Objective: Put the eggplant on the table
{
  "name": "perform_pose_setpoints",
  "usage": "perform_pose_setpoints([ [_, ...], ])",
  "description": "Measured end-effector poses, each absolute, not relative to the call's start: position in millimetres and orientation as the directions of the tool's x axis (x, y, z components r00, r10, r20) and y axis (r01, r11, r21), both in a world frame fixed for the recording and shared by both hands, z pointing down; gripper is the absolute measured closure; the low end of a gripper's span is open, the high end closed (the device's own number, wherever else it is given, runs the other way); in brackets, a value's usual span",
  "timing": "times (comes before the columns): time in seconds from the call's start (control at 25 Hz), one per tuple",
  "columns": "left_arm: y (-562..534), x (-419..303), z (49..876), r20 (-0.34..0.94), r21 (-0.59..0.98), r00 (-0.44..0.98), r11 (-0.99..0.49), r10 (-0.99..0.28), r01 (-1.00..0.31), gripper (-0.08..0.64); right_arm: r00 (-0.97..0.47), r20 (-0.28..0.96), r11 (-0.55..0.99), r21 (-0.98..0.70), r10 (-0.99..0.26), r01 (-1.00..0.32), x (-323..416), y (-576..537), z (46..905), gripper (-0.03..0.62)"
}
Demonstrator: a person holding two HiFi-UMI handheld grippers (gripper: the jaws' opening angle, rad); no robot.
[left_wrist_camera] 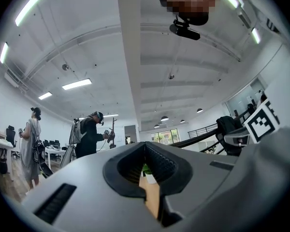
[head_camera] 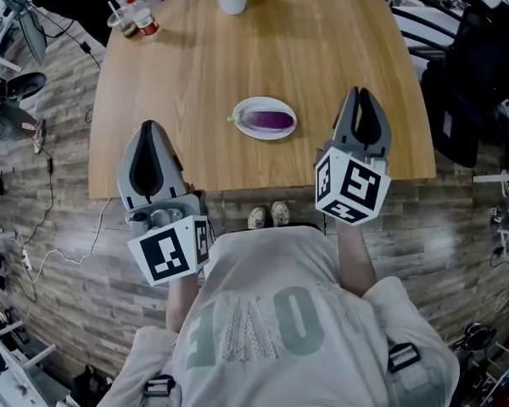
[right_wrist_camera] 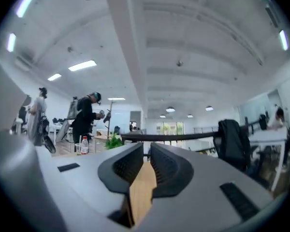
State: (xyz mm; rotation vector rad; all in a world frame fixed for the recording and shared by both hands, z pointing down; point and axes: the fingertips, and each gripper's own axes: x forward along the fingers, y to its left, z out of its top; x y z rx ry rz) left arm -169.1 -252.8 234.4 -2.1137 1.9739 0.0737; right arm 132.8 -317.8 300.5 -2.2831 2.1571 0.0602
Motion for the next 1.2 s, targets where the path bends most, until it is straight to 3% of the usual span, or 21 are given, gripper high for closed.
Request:
perform_pose_setpoints([
  [0.16, -258, -153, 235, -0.202, -0.144, 0.125, -0.097, -0.971, -0.985, 0.551, -0.123, -0.143, 0.099, 0.161, -0.982, -0.982, 86, -288, 264, 0.561],
  [0.32, -263, -140, 235, -0.2, -0.145, 0.166, -0.139, -0.965, -0.98, 0.551, -0.25, -0.116, 0.234, 0.133, -0.961, -0.963, 58, -272, 265, 0.574],
  [1.2, -266, -120, 244, -0.184, -0.127, 0.23, -0.208, -0.956, -0.97, 0.551, -0.255, -0.047, 0.253, 0.044, -0.966, -0.966, 72, -263, 280, 0.574],
])
